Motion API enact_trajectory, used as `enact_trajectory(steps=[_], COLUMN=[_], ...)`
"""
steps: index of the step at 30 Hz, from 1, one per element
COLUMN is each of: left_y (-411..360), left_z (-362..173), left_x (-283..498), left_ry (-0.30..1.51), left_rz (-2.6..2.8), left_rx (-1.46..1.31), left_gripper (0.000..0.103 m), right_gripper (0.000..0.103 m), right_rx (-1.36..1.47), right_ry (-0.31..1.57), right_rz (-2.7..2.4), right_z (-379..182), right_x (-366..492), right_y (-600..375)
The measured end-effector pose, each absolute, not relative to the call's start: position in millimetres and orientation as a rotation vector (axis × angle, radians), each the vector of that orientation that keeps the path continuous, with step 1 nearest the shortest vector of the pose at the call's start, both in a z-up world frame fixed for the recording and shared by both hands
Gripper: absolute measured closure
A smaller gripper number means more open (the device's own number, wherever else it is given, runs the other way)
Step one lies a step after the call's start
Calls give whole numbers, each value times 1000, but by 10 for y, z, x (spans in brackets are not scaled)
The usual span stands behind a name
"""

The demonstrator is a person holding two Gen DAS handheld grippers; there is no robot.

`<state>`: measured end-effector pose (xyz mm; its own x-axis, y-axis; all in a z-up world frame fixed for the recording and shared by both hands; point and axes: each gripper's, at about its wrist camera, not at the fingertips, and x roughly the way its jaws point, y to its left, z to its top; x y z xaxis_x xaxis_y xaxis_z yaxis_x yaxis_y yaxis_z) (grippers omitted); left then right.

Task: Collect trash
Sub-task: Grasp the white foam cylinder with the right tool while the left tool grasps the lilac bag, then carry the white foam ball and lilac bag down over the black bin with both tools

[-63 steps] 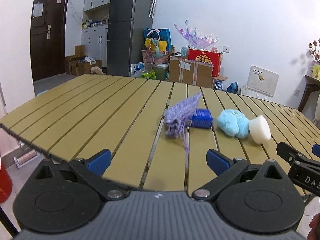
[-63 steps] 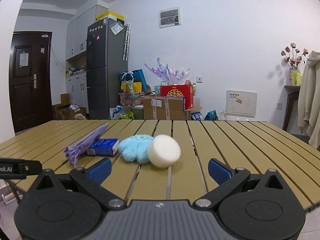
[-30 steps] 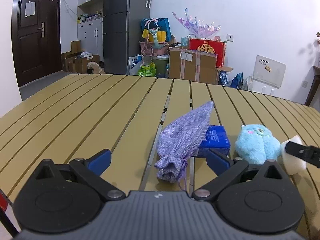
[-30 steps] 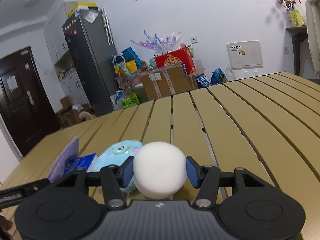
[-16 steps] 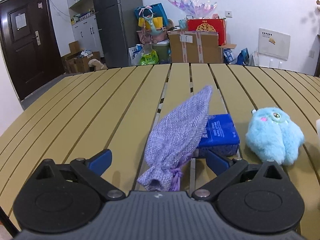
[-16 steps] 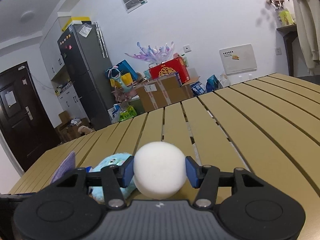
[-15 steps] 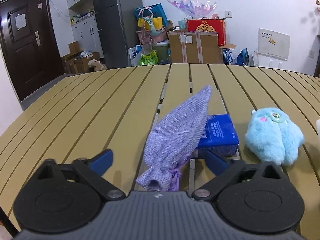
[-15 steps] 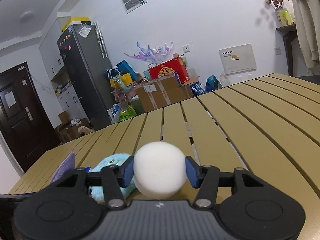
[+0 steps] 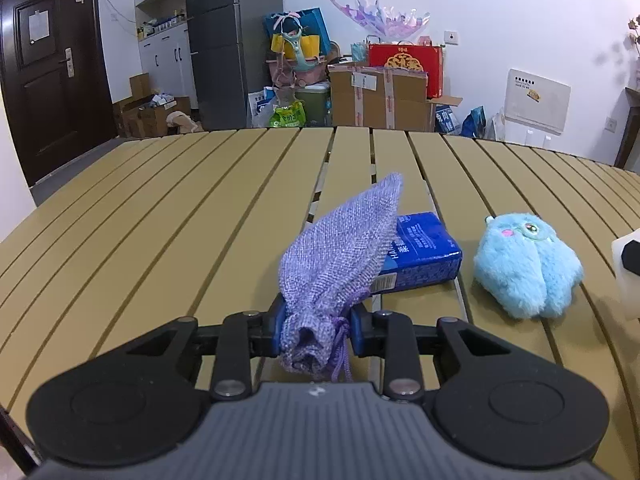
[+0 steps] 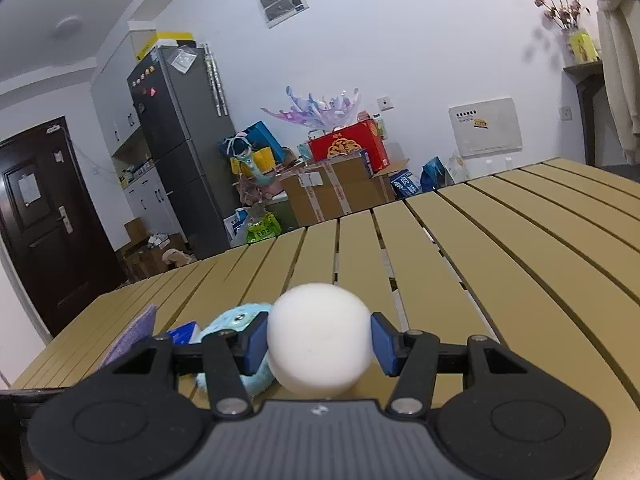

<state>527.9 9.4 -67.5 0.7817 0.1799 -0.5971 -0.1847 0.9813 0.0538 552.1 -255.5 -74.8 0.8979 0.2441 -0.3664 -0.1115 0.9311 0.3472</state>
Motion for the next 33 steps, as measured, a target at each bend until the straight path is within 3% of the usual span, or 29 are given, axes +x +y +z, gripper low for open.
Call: enact_trajectory(steps=[33], left_y=[11], left_z=[260], left_x=[3612], left_ry=[514], left_rz=[104], left_rx=[-12], left_gripper=[73], right_gripper=[51], right_rx=[88], right_ry=[350], right_rz=[206], right_z=[100], right_x=[3896], right_y=[-2414])
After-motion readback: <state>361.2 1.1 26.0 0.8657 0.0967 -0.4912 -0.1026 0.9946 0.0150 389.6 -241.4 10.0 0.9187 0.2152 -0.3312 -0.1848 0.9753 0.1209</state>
